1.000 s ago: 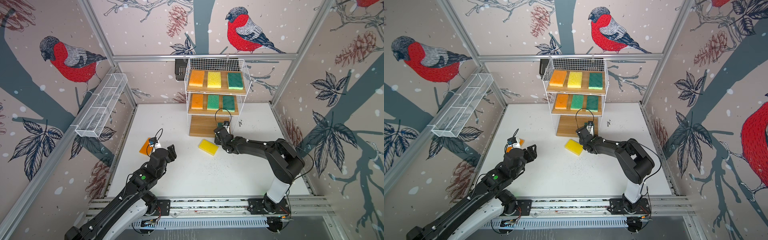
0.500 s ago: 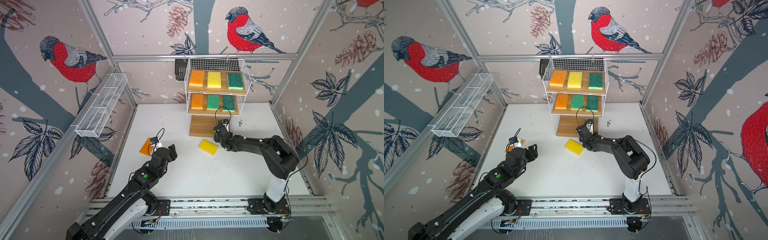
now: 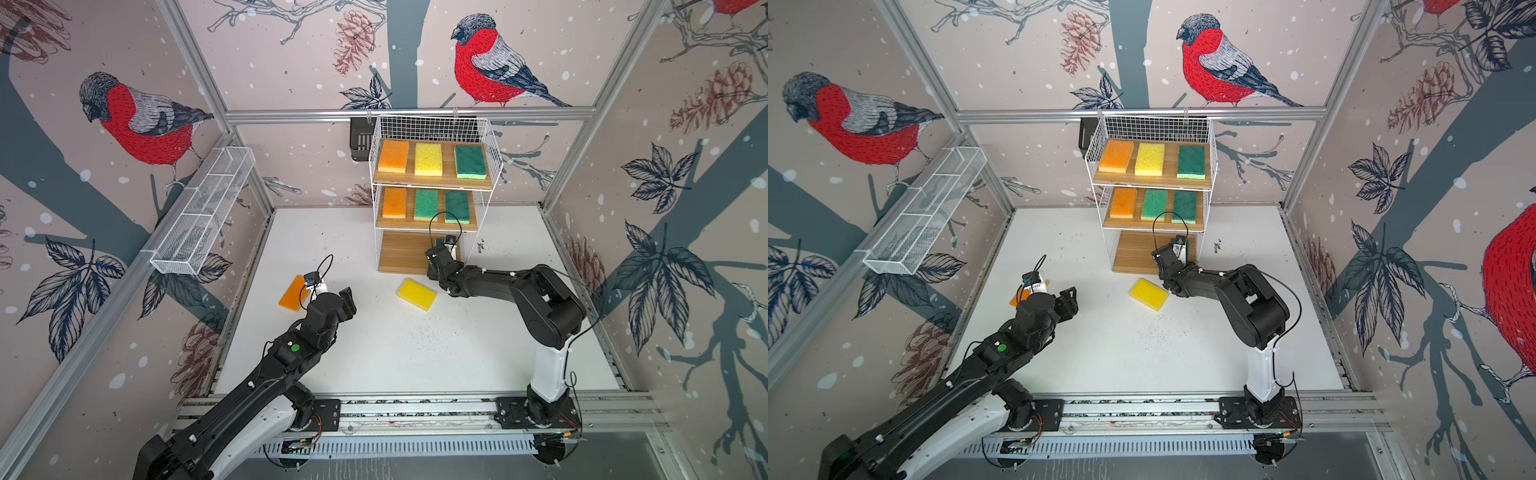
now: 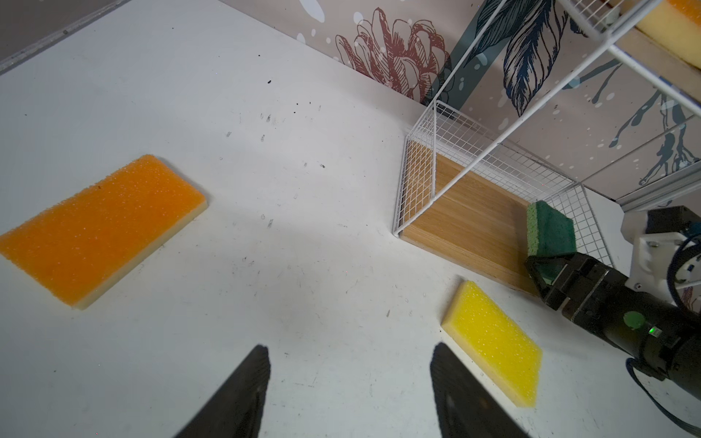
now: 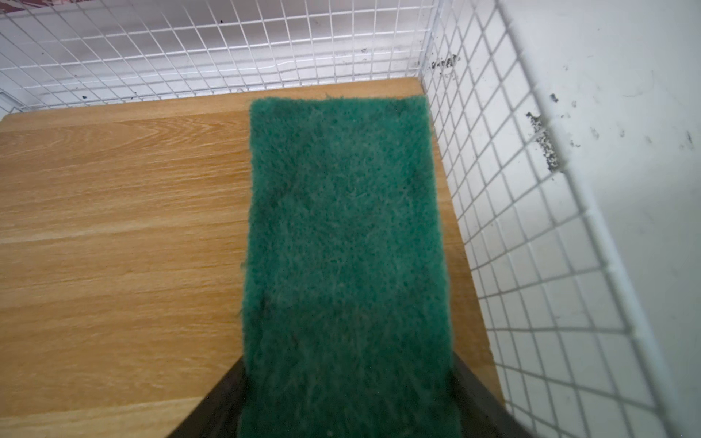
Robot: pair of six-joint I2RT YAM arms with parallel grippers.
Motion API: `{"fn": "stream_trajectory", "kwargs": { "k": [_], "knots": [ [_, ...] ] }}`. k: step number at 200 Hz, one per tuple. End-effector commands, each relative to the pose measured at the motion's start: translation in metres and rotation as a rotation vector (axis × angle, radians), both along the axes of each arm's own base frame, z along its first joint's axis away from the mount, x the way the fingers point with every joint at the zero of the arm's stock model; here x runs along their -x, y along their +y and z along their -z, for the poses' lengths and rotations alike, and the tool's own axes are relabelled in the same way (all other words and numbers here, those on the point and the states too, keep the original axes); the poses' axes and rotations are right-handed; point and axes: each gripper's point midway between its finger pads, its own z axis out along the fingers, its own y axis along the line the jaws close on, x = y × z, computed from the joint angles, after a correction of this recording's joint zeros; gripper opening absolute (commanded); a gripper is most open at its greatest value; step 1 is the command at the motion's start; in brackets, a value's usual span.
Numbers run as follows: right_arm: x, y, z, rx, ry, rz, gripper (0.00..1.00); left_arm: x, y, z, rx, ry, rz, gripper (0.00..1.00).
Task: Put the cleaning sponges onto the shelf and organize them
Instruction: 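Lower the dark green pad onto the bottom wooden shelf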
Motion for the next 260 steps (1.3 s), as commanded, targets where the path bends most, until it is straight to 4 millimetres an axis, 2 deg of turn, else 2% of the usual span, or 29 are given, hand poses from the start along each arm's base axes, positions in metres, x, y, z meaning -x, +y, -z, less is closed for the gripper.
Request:
{"fn": "stream_trajectory", "kwargs": {
  "k": [1, 93, 200, 260],
  "knots": [
    [-0.002, -0.006, 0.001, 0.046, 0.004, 0.011, 0.7, -0.006, -0.002, -0.007, 0.004, -0.035, -0.002, 0.68],
    [-0.003, -0.016, 0.011, 0.09, 0.03, 0.041, 0.71, -0.009, -0.008, -0.001, 0.007, -0.022, 0.012, 0.68],
    [-0.004, -0.021, 0.013, 0.131, 0.038, 0.059, 0.76, -0.012, -0.013, 0.003, 0.014, -0.004, 0.024, 0.68],
    [-0.001, -0.02, 0.008, 0.136, 0.031, 0.069, 0.78, -0.013, -0.015, 0.001, 0.018, -0.004, 0.029, 0.68]
  ]
}}
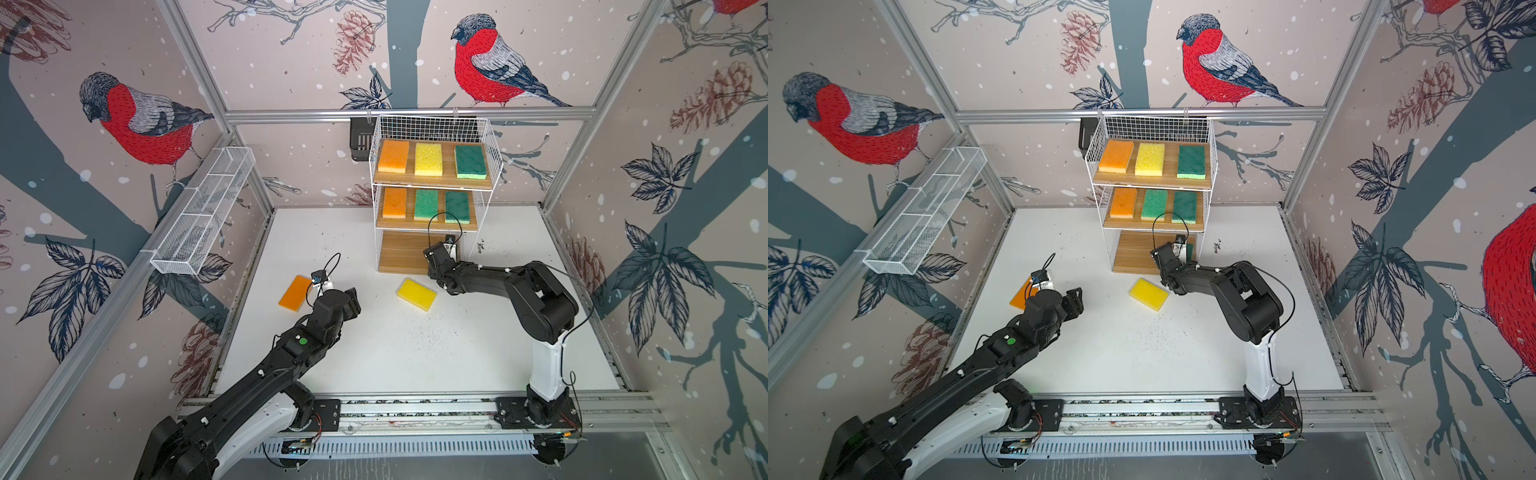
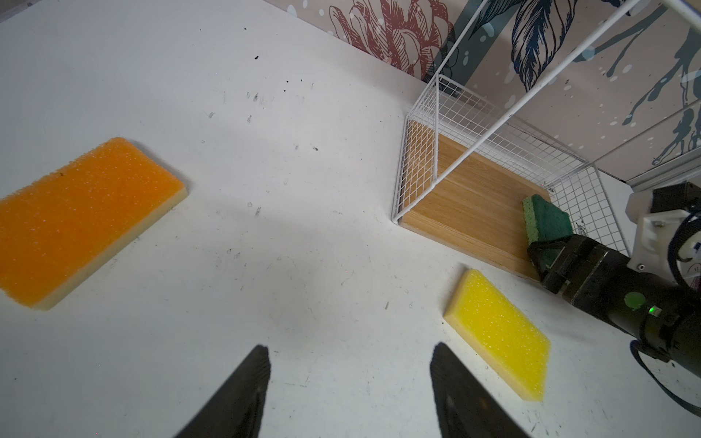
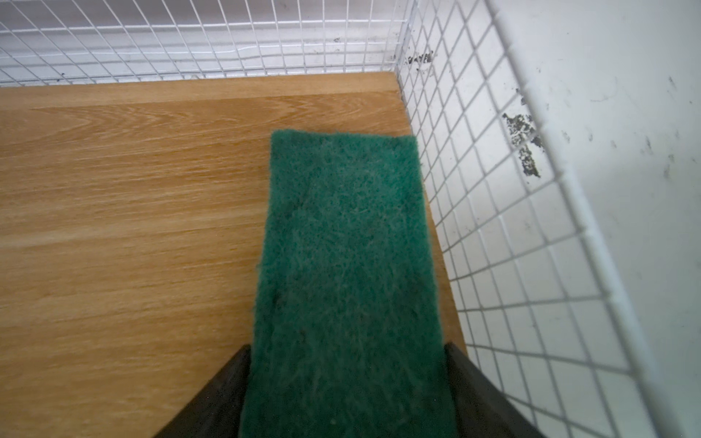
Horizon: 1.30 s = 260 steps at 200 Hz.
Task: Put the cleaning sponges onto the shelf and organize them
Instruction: 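Lower the dark green pad onto the bottom wooden shelf, then open the right gripper to release the dark green pad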
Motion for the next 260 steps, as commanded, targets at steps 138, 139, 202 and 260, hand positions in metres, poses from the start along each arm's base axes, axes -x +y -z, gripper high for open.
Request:
{"fn": "stream_trajectory", "kwargs": {
  "k": [138, 139, 202, 260],
  "knots": [
    [0.009, -0.001, -0.015, 0.053, -0.013, 0.013, 0.81, -0.002, -0.001, -0.017, 0.024, -0.047, 0.0, 0.68],
    [0.009, -0.001, -0.015, 0.052, -0.014, 0.013, 0.81, -0.002, 0.0, -0.017, 0.024, -0.047, 0.0, 0.68],
    [0.017, 0.008, -0.028, 0.018, -0.023, -0.015, 0.8, -0.001, 0.0, -0.022, 0.034, -0.057, 0.0, 0.68],
    [0.036, 0.013, -0.029, -0.037, -0.015, -0.048, 0.72, 0.002, 0.001, -0.024, 0.046, -0.062, 0.0, 0.68]
  ]
}}
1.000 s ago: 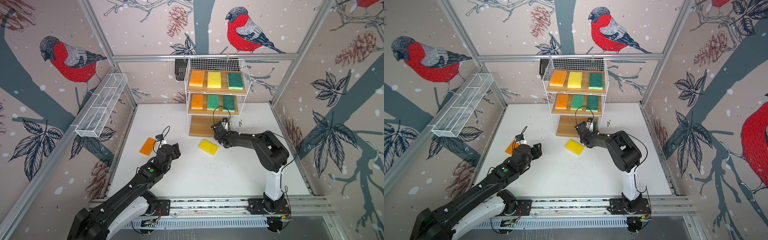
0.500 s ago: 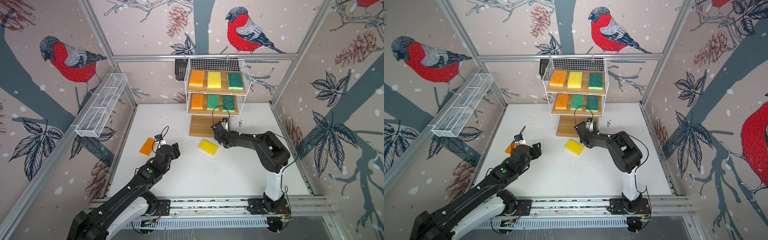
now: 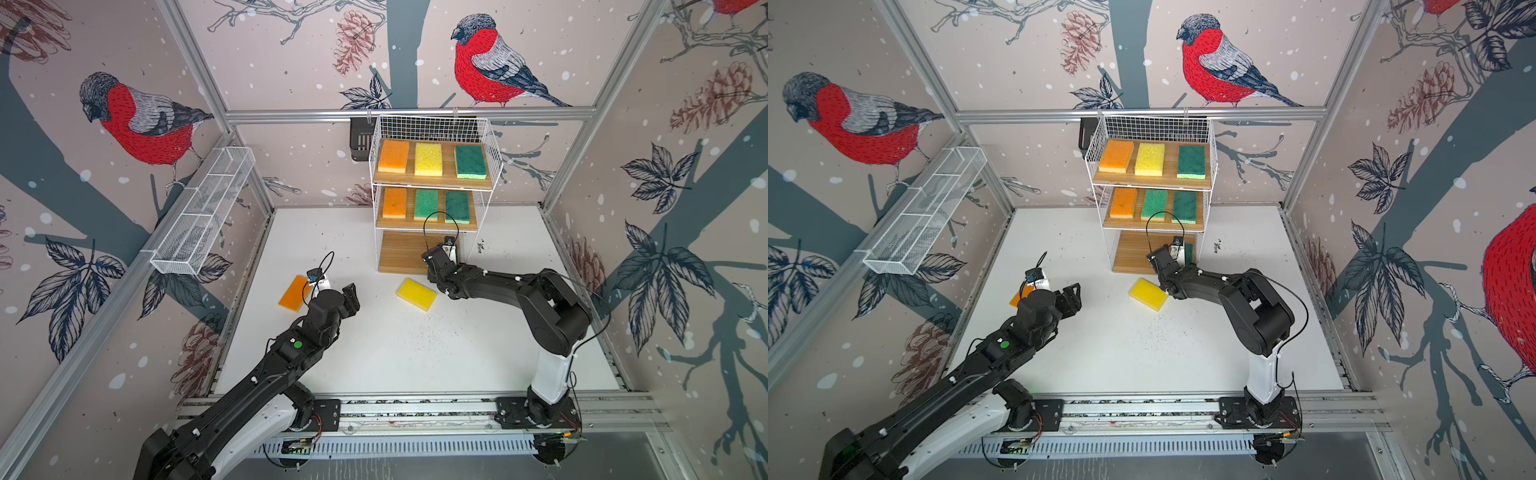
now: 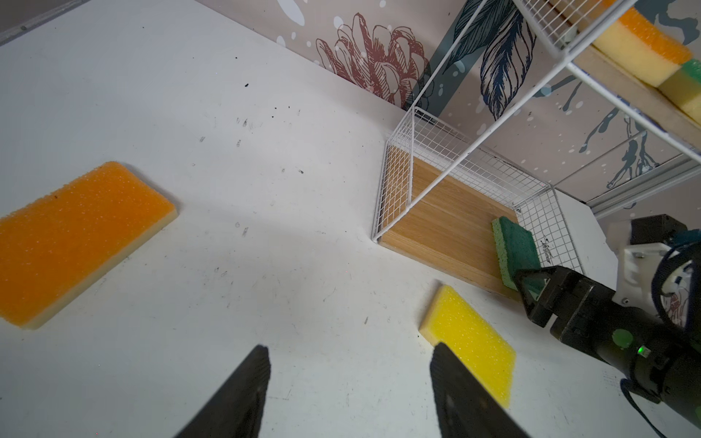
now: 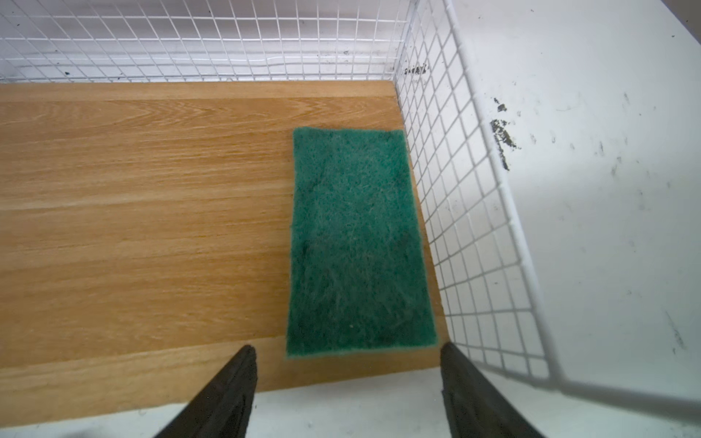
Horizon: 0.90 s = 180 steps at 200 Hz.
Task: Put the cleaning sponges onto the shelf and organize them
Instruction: 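Open the right gripper to release the dark green pad, then raise and withdraw the right gripper out of the bottom shelf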
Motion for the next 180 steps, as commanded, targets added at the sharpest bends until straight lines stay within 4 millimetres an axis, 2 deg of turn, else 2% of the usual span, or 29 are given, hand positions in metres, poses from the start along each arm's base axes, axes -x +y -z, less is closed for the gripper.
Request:
{"fn": "stream_trajectory", "kwargs": {
  "k": [1, 15, 30, 40, 77, 123, 143, 180],
  "knots": [
    [0.006, 0.005, -0.003, -0.042, -0.005, -0.01, 0.71, 0.002, 0.001, 0.0, -0.001, 0.006, 0.0, 0.68],
    [0.01, 0.006, -0.003, -0.066, -0.001, -0.016, 0.64, 0.002, 0.002, -0.001, 0.001, 0.004, -0.001, 0.68],
    [0.015, 0.004, -0.002, -0.09, 0.001, -0.006, 0.48, 0.003, 0.002, -0.001, 0.003, 0.003, -0.001, 0.68],
    [0.018, 0.004, -0.002, -0.115, -0.001, -0.009, 0.42, 0.003, 0.002, -0.001, 0.002, 0.005, 0.0, 0.68],
    [0.028, 0.003, -0.002, -0.174, -0.002, -0.022, 0.4, 0.005, 0.003, 0.004, 0.008, 0.011, -0.003, 0.68],
    [0.032, -0.001, 0.002, -0.242, -0.01, -0.019, 0.26, 0.006, 0.004, 0.006, 0.009, 0.012, -0.004, 0.68],
    [0.04, -0.005, 0.001, -0.317, -0.048, -0.022, 0.2, 0.007, 0.005, 0.006, 0.009, 0.009, -0.007, 0.68],
    [0.049, -0.014, -0.004, -0.494, -0.106, -0.05, 0.16, 0.007, 0.007, 0.008, -0.003, 0.007, -0.014, 0.68]
  ]
}}
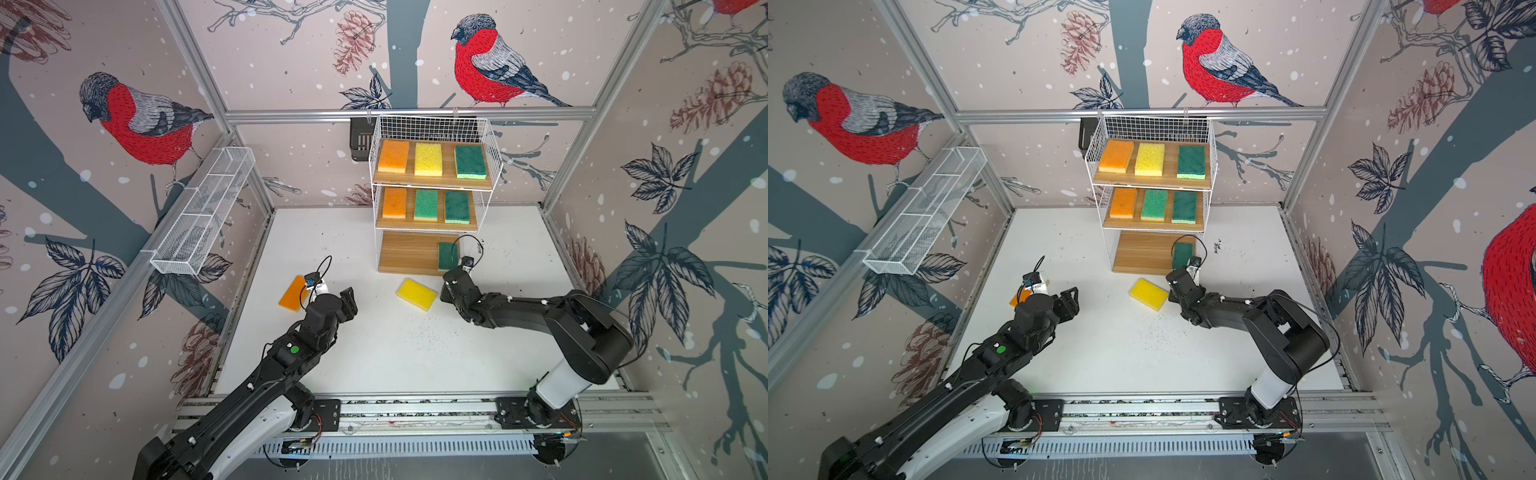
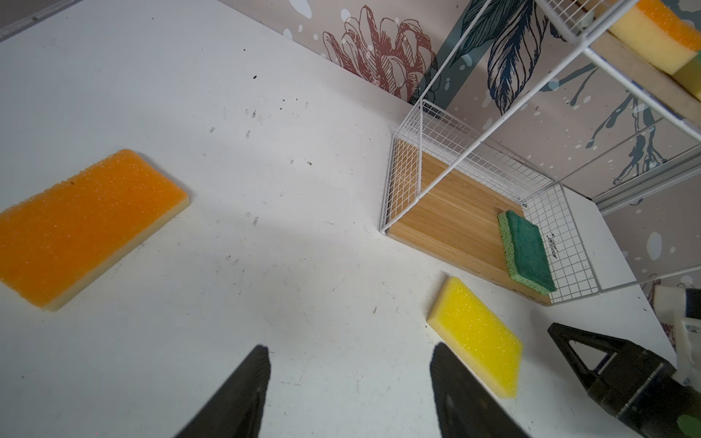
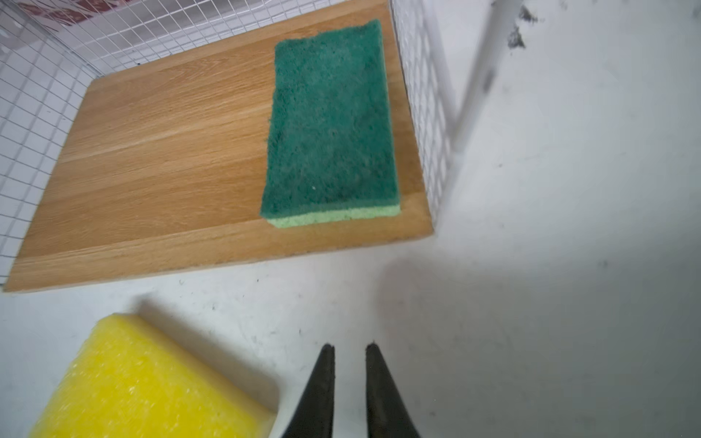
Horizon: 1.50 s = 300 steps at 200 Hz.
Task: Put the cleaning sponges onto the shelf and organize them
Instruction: 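Raise and withdraw the right gripper out of the bottom shelf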
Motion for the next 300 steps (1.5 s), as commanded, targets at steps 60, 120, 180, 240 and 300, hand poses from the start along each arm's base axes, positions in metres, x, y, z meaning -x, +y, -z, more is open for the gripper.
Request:
{"fn": "stream_trajectory", "kwargs": {
  "k": [60, 120, 180, 240, 300],
  "knots": [
    [-0.01, 0.005, -0.014, -0.297, -0.111, -0.019, 0.16, -0.004, -0.002, 0.007, 0.0, 0.006, -0.008, 0.68],
    [-0.015, 0.005, -0.006, -0.389, -0.108, -0.018, 0.16, -0.005, 0.001, 0.008, -0.02, 0.005, -0.018, 0.68],
    [-0.014, 0.0, -0.003, -0.467, -0.126, -0.021, 0.16, -0.005, -0.001, 0.014, -0.011, 0.012, -0.015, 0.68],
    [-0.016, 0.001, 0.001, -0.55, -0.134, -0.032, 0.1, -0.005, 0.001, 0.015, -0.012, 0.011, -0.023, 0.68],
    [-0.018, -0.004, 0.002, -0.673, -0.161, -0.018, 0.04, -0.006, 0.0, 0.019, -0.016, 0.014, -0.023, 0.68]
  ]
}}
